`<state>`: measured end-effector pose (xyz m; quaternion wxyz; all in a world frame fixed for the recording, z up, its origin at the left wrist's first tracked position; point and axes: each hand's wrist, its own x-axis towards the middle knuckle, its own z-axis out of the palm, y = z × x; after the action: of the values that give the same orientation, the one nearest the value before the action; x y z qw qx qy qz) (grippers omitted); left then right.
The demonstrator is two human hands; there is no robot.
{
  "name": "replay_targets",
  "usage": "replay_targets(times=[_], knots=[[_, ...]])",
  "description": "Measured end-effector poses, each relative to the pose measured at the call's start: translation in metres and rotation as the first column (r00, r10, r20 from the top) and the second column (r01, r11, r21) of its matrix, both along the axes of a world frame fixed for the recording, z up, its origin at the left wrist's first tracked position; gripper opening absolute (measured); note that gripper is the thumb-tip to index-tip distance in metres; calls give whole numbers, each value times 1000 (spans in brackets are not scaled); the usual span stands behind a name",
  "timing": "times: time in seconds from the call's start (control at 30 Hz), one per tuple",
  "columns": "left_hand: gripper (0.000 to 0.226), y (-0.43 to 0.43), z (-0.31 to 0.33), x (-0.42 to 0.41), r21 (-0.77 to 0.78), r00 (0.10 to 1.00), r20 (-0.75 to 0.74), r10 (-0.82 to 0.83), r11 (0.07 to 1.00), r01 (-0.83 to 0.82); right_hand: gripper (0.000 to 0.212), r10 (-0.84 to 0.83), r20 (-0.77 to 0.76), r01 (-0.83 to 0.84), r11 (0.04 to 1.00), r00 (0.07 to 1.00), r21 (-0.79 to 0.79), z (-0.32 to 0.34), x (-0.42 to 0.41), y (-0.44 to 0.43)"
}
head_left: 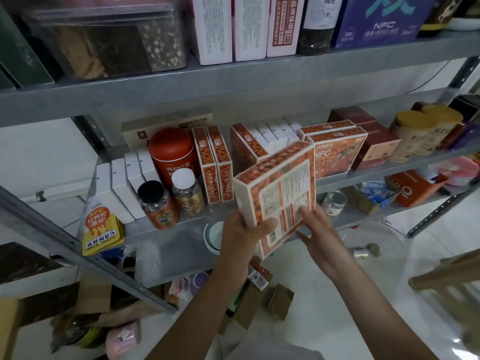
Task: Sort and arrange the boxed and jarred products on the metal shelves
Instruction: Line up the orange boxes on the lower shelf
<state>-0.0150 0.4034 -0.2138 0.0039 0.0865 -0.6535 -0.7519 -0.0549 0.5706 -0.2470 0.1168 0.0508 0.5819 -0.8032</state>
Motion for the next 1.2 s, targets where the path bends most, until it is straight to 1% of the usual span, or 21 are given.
replay_targets(times=[0.03,0.1,0.17,0.23,0.33,0.43,0.5,0.53,0.63,0.67,0.73,0.83,0.87,0.93,1.0,1.03,1.07,1.1,1.13,1.17,1.2], knots=[[41,-1,1,1,97,1000,18,-24,995,22,50,29,10,-29,998,1000,-58,-3,2,0],[46,-3,3,2,187,997,43,-61,981,52,51,37,21,-33,980,999,-197,-3,4,4],[53,-6,1,2,238,992,45,-121,965,107,47,-1,19,6,975,1000,-222,-1,4,9],[57,-10,1,0,328,989,3,-150,934,141,49,-43,38,50,977,998,-207,4,2,11],[58,-21,2,-7,466,995,-63,-76,880,97,51,-101,27,103,989,995,-110,12,1,16],[57,-32,-1,-13,518,998,-53,-35,853,57,47,-116,-29,117,993,993,3,17,2,19],[58,-34,-2,-15,592,999,9,-42,806,29,39,-90,-88,93,995,992,27,18,2,23],[58,-33,-3,-16,639,996,68,-52,769,-3,35,-63,-118,62,998,991,-6,20,1,26],[55,-31,-6,-18,733,965,236,-119,673,-96,37,24,-185,-68,970,982,-233,28,-2,34],[53,-30,-6,-17,753,953,254,-164,652,-88,40,67,-217,-124,957,974,-261,32,-3,34],[53,-27,-6,-15,785,921,272,-280,618,-44,48,151,-317,-209,965,936,-156,41,-7,32],[57,-20,-4,-10,816,843,275,-463,575,50,80,322,-438,-281,947,840,158,57,-15,31],[57,-17,-3,-8,813,825,274,-494,577,76,83,404,-450,-299,910,797,288,64,-17,31],[49,-15,-5,-5,813,805,293,-515,577,73,73,573,-409,-348,791,710,503,75,-22,35],[37,-19,-4,-2,790,811,311,-495,609,70,61,656,-368,-356,703,659,615,82,-27,41],[38,-22,-3,-1,759,820,321,-474,646,76,52,651,-364,-346,702,666,622,84,-29,43],[36,-24,-4,0,710,826,339,-450,698,89,46,617,-374,-335,734,693,591,87,-29,44],[27,-25,-6,1,626,849,354,-392,774,97,40,550,-389,-310,790,739,528,87,-28,44],[15,-25,-10,2,490,882,358,-306,866,102,36,467,-396,-268,845,791,462,85,-28,44],[10,-24,-11,2,325,916,346,-204,942,87,34,394,-391,-226,884,832,410,83,-28,43],[19,-22,-9,2,202,942,314,-119,978,57,32,344,-384,-196,906,857,375,80,-29,41]])
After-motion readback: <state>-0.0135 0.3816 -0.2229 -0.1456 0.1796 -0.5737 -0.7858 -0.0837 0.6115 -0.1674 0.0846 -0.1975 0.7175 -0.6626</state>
